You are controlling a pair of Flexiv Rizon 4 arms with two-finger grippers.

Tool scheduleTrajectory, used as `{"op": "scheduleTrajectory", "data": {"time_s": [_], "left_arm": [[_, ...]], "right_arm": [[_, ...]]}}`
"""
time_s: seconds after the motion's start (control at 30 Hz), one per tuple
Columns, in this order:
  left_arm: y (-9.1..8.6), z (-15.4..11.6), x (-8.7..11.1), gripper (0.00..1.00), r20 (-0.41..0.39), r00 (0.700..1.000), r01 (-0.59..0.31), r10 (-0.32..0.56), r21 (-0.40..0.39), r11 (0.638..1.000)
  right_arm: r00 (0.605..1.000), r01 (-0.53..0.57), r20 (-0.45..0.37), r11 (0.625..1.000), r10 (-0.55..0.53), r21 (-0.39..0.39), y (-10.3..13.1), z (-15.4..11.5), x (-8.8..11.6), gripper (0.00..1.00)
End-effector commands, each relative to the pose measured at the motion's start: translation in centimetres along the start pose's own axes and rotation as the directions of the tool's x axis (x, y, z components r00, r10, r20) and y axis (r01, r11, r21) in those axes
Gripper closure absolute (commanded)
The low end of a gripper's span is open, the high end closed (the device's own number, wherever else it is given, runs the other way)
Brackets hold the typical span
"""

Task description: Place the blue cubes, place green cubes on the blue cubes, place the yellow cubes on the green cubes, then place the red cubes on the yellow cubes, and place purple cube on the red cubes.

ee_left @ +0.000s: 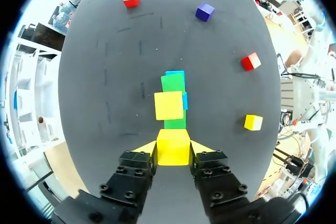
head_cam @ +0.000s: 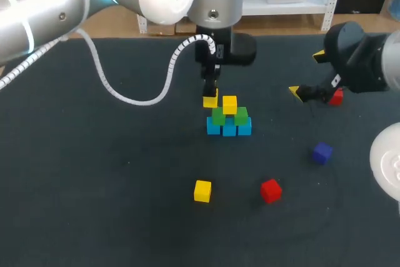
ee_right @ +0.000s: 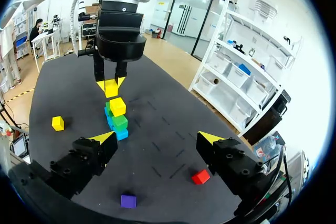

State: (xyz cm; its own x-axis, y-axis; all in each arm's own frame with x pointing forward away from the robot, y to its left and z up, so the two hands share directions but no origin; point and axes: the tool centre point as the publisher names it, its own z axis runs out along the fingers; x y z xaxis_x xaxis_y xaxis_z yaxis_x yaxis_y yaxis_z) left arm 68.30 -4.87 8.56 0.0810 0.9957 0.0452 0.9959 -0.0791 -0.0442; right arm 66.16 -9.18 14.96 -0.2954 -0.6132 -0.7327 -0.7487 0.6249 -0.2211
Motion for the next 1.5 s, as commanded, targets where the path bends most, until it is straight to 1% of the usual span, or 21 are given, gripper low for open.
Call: {"op": "scheduleTrajectory", "data": {"time_s": [0.03,0.23,0.33,1.07,1.5], "left_arm": [[-0.5,0.4,0.3,1.0,0.009,1.0,0.014,-0.014,-0.001,1.0],[-1.1,0.7,0.4,1.0,0.028,0.998,0.05,-0.049,-0.012,0.999],[-1.2,1.0,0.2,1.0,0.033,0.998,0.049,-0.049,-0.015,0.999],[-0.1,1.6,-0.9,1.0,0.047,0.998,0.034,-0.033,-0.011,0.999],[0.2,1.7,-1.3,1.0,0.044,0.999,0.031,-0.03,-0.01,0.999]], "right_arm": [[1.0,0.001,-0.004,1.0,-0.001,0.007,0.1,0.0,0.0,0.0],[1.0,0.001,-0.004,1.0,-0.001,0.007,0.1,0.0,0.0,0.0],[1.0,0.001,-0.004,1.0,-0.001,0.007,0.1,0.0,0.0,0.0],[1.0,0.001,-0.004,1.0,-0.001,0.007,0.1,0.0,0.0,0.0],[1.0,0.001,-0.004,1.0,-0.001,0.007,0.1,0.0,0.0,0.0]]}}
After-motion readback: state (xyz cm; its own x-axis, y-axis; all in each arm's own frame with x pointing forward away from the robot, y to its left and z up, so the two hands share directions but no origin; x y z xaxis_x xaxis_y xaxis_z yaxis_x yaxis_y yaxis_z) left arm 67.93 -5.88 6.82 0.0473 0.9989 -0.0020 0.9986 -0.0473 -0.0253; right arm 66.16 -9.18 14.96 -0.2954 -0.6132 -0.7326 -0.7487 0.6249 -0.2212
